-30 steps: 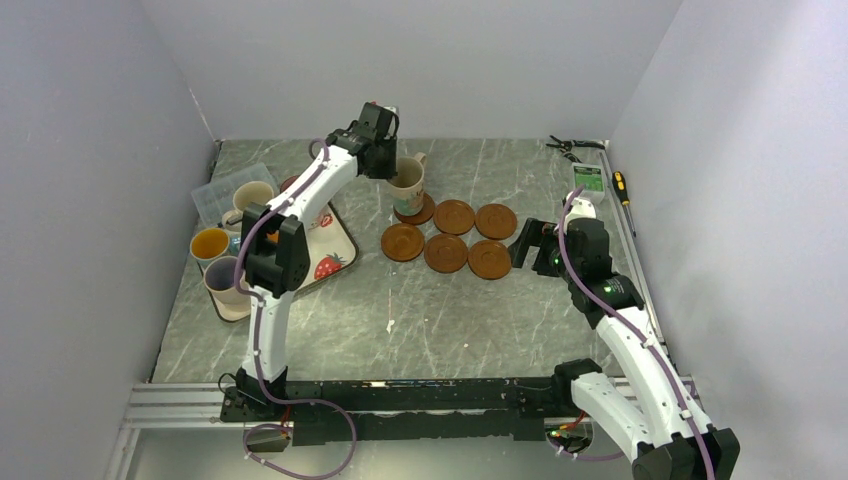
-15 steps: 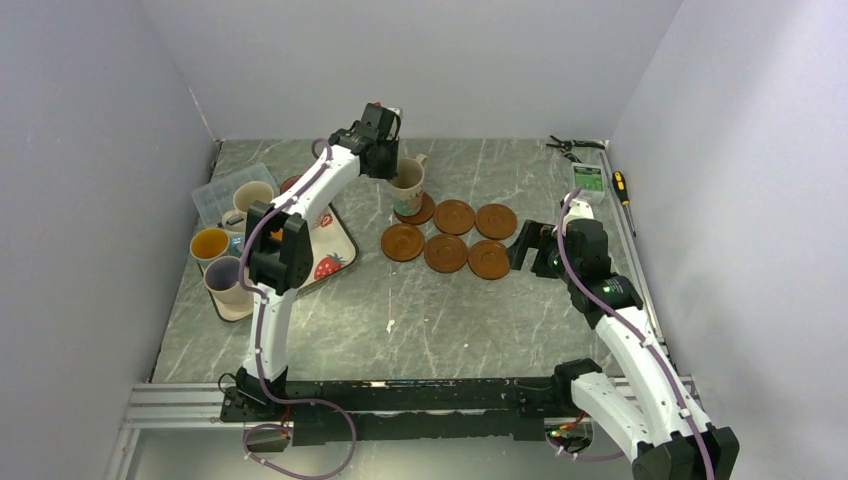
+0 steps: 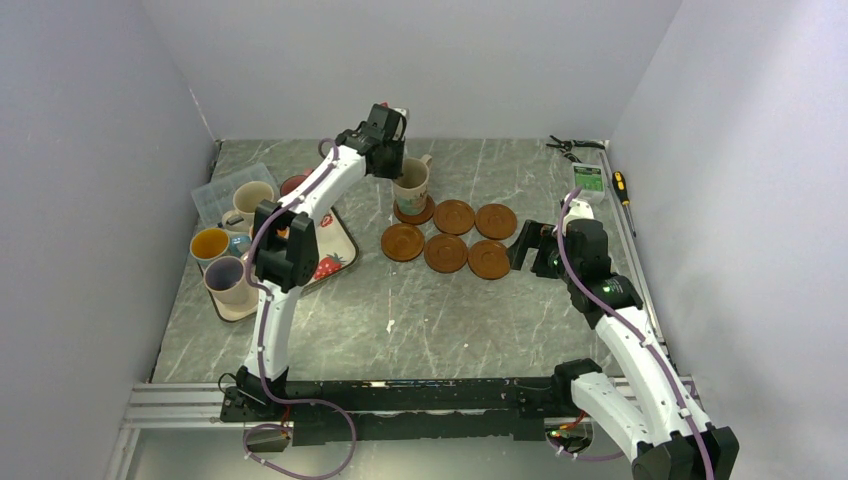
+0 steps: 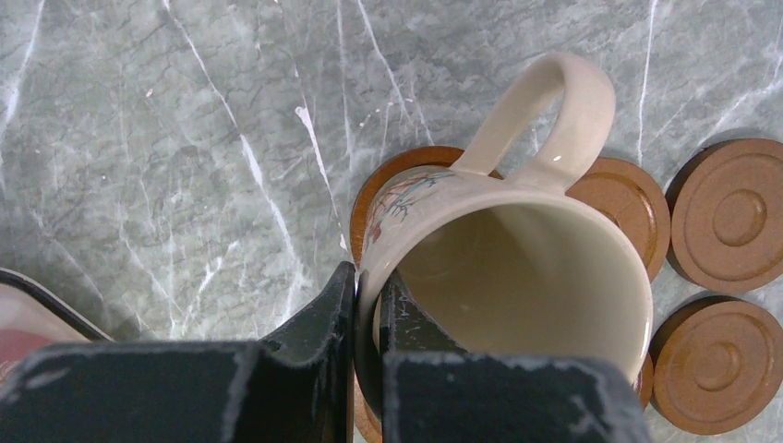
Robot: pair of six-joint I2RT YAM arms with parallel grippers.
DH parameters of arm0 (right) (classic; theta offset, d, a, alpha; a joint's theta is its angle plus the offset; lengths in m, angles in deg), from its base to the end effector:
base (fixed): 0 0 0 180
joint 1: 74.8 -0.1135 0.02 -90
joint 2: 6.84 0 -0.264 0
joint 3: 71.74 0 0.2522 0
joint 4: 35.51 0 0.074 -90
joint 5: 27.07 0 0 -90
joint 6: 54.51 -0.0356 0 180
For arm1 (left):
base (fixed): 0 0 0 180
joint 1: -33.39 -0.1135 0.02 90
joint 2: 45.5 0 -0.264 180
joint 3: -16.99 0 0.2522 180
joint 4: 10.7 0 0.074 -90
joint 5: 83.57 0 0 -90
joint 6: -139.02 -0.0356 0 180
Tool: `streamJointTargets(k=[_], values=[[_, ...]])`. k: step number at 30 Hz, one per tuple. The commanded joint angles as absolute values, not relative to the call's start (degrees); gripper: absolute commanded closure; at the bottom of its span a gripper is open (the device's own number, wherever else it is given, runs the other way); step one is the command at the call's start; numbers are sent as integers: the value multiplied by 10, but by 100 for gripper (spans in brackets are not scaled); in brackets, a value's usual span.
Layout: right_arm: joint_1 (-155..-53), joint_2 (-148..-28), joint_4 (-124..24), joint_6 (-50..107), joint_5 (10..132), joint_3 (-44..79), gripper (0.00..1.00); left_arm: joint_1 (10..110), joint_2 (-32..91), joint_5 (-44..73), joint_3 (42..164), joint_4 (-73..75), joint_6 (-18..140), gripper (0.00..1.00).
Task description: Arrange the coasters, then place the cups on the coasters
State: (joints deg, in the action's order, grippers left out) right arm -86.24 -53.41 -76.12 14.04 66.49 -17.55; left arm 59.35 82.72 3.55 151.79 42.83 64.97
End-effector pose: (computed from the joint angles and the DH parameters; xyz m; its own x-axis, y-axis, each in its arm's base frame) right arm 0.1763 0.0379 0.2790 -0.5878 0.2534 -0.7683 -0.0366 0.9404 0.3382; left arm 0.4581 -0.2211 0.2698 -0.7434 0.0567 -0.6664 0.2102 0.9657 -0.1523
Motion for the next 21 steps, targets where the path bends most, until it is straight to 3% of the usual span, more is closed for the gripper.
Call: streamJointTargets(k=[1, 10, 17, 21], values=[[-860, -532, -735, 145, 673, -181, 0, 601, 818, 43, 1557, 389, 651, 97], [-860, -532, -733, 145, 675, -183, 0, 603, 822, 36, 1564, 407, 646, 97], [-860, -531, -734, 144, 675, -184, 0, 604, 826, 39, 1576, 414, 646, 69], [-860, -531, -734, 144, 675, -184, 0, 604, 826, 38, 1581, 416, 644, 61]])
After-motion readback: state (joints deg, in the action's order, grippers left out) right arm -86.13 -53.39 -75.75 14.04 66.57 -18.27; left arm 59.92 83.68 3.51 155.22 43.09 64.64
